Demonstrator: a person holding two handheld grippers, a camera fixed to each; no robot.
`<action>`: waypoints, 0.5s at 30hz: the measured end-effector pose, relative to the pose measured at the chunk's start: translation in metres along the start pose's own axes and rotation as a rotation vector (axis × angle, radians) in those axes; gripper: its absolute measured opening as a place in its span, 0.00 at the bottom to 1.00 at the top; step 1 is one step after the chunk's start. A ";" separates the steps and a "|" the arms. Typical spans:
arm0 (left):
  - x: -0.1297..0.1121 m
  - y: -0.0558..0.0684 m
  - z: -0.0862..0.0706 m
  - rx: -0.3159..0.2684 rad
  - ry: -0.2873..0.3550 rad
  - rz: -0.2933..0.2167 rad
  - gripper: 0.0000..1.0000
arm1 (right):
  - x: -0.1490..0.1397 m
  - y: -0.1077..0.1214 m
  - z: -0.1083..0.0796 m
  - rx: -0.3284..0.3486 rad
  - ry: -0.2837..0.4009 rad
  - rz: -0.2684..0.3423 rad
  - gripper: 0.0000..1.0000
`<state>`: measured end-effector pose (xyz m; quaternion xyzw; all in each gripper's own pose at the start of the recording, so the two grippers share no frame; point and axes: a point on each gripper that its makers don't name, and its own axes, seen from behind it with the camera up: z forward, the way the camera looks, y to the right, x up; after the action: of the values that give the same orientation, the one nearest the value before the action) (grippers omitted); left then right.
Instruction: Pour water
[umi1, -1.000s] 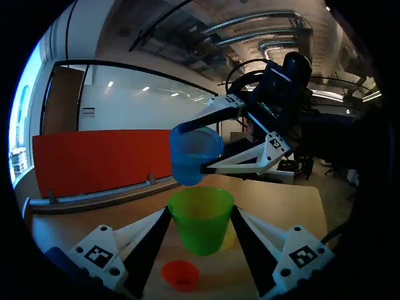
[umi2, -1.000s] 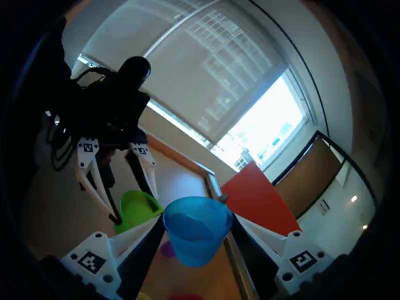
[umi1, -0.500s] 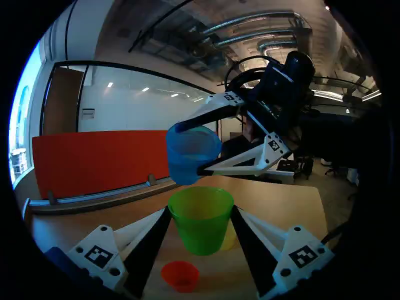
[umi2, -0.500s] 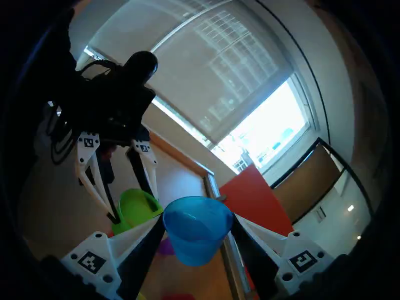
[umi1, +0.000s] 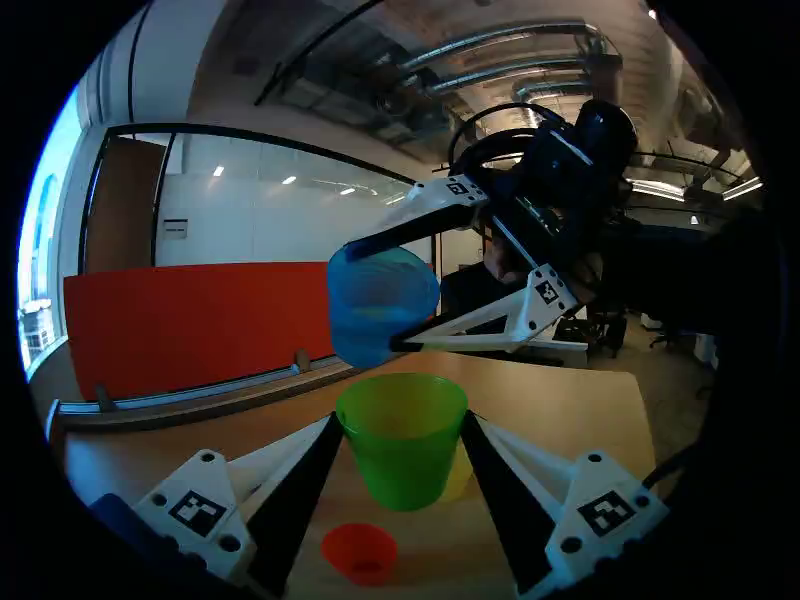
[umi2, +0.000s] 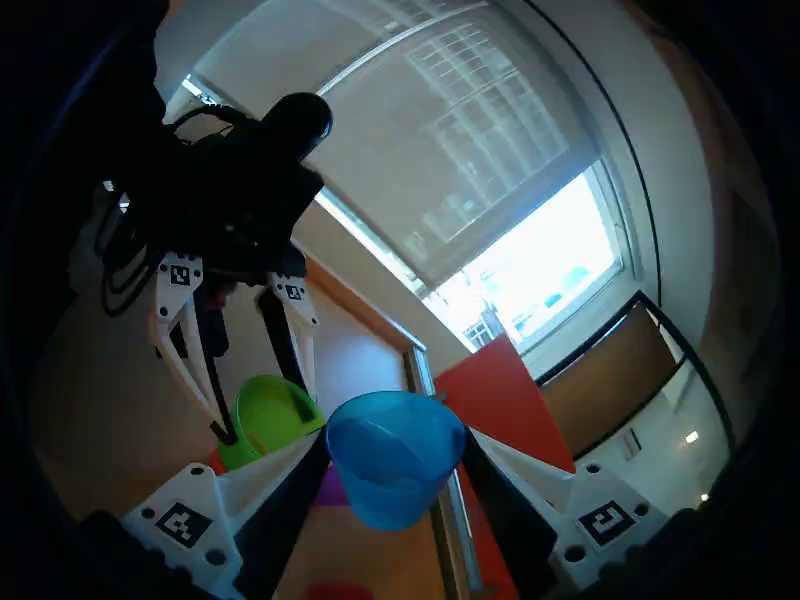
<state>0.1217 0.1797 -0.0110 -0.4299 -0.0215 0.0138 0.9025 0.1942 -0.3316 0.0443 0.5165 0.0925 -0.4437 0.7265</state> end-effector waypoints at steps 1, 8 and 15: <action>0.000 0.000 0.000 0.000 0.001 -0.001 0.86 | 0.000 0.000 0.000 0.001 -0.001 -0.003 0.92; 0.001 0.000 0.001 -0.002 0.005 -0.002 0.86 | 0.002 0.001 0.000 0.004 -0.004 -0.026 0.92; 0.003 0.001 0.000 -0.003 0.007 -0.001 0.86 | 0.003 0.003 0.001 0.006 -0.009 -0.052 0.92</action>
<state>0.1243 0.1800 -0.0119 -0.4314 -0.0186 0.0120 0.9019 0.1977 -0.3337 0.0443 0.5141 0.1012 -0.4650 0.7136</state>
